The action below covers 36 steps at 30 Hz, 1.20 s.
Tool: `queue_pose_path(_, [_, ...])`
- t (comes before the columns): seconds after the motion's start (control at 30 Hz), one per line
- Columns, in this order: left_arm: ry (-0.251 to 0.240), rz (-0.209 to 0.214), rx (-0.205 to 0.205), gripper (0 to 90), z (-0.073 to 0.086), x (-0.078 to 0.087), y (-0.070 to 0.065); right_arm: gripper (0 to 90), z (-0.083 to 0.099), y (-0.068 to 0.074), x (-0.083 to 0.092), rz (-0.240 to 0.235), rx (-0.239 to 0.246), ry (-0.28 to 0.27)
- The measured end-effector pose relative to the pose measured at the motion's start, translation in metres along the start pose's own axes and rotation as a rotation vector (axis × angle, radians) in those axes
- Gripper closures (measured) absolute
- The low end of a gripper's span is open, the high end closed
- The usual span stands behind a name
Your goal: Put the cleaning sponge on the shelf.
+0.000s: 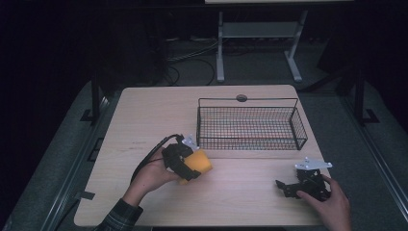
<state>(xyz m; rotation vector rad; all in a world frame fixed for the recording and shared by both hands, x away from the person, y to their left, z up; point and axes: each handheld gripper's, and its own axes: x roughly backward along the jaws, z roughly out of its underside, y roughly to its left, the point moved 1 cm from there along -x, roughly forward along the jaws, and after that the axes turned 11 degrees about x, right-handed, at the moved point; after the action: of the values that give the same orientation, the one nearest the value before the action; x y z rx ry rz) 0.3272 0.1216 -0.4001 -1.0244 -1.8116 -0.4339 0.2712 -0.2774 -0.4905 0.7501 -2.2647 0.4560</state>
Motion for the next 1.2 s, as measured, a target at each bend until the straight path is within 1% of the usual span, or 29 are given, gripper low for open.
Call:
queue_pose_path(0.27, [-0.008,0.002,-0.008,22.6,-0.005,0.004,0.000,1.3,0.000,0.000,0.000,-0.001,-0.001,-0.001])
queue_pose_path(0.5, [-0.011,0.004,-0.020,22.6,-0.012,0.008,0.000,1.3,0.000,0.000,0.000,-0.002,-0.001,-0.001])
queue_pose_path(0.53, [-0.010,0.006,-0.026,22.6,-0.016,0.009,0.000,1.3,0.000,0.000,0.000,-0.002,-0.001,-0.001])
queue_pose_path(0.67, [-0.011,0.006,-0.032,22.6,-0.022,0.010,0.000,1.3,0.000,0.000,0.000,-0.002,0.000,-0.001])
queue_pose_path(0.73, [-0.017,0.004,-0.045,22.6,-0.029,0.015,0.000,1.3,0.000,0.000,0.000,-0.002,0.000,-0.001])
queue_pose_path(0.83, [-0.022,0.006,-0.041,22.7,-0.031,0.016,0.000,1.3,0.000,0.000,0.000,0.002,0.003,-0.001])
queue_pose_path(0.87, [-0.021,0.005,-0.049,22.6,-0.033,0.017,0.000,1.3,0.000,0.000,0.000,0.002,0.001,-0.001])
queue_pose_path(1.0, [-0.030,0.008,-0.052,22.6,-0.041,0.019,0.001,1.3,0.000,0.000,0.000,0.000,-0.001,-0.002])
queue_pose_path(1.1, [-0.026,0.015,-0.064,22.6,-0.046,0.019,0.003,1.3,0.000,0.000,0.000,-0.001,-0.001,-0.001])
queue_pose_path(1.13, [-0.028,0.016,-0.062,22.6,-0.048,0.019,0.003,1.3,0.000,0.000,0.000,-0.001,-0.001,-0.001])
queue_pose_path(1.2, [-0.024,0.011,-0.070,22.7,-0.051,0.020,0.003,1.3,0.000,0.000,0.000,-0.001,-0.001,-0.001])
